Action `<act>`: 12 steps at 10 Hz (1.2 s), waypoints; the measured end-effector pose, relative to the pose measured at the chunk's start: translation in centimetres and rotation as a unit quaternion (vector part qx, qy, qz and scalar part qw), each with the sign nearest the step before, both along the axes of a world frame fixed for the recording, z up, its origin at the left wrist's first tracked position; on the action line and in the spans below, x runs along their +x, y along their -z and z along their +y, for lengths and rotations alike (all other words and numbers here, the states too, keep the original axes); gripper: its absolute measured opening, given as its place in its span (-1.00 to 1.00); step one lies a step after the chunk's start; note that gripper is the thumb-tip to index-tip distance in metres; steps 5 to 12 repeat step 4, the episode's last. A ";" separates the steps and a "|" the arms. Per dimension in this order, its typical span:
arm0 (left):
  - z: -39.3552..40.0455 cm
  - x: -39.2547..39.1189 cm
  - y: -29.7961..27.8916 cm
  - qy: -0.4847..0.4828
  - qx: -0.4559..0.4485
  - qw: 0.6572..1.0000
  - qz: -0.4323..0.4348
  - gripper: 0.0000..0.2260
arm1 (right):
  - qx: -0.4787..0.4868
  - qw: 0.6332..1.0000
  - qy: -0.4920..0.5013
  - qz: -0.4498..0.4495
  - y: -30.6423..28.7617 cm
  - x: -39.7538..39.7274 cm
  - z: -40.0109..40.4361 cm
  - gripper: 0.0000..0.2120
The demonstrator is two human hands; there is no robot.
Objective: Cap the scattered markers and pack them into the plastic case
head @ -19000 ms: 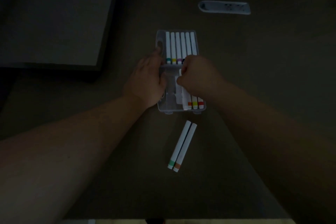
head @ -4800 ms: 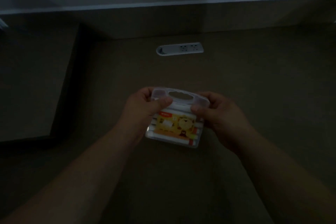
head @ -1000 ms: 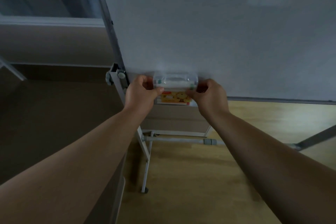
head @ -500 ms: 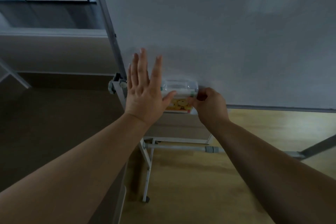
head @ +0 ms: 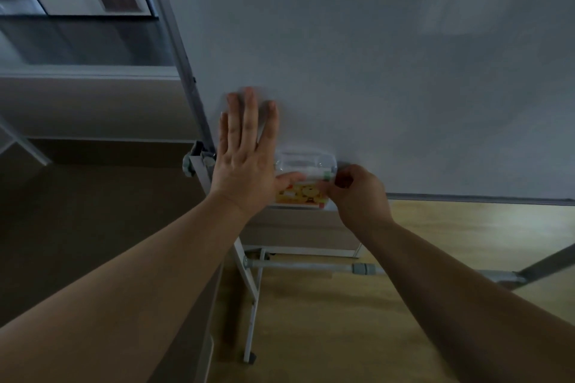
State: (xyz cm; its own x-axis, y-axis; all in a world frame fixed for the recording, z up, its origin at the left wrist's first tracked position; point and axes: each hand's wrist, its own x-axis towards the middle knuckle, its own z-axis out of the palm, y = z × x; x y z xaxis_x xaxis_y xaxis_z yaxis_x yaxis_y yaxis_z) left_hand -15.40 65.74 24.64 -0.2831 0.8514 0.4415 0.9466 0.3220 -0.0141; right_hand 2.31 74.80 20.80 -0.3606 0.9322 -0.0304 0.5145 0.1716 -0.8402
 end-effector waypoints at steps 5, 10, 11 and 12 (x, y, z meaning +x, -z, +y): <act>0.2 -0.1 -0.5 0.005 -0.016 1.000 -0.020 0.18 | 0.006 1.000 0.018 -0.012 -0.7 0.8 -0.1 -0.67; 0.2 -0.1 -0.5 0.005 -0.016 1.000 -0.020 0.18 | 0.006 1.000 0.018 -0.012 -0.7 0.8 -0.1 -0.67; 0.2 -0.1 -0.5 0.005 -0.016 1.000 -0.020 0.18 | 0.006 1.000 0.018 -0.012 -0.7 0.8 -0.1 -0.67; 0.2 -0.1 -0.5 0.005 -0.016 1.000 -0.020 0.18 | 0.006 1.000 0.018 -0.012 -0.7 0.8 -0.1 -0.67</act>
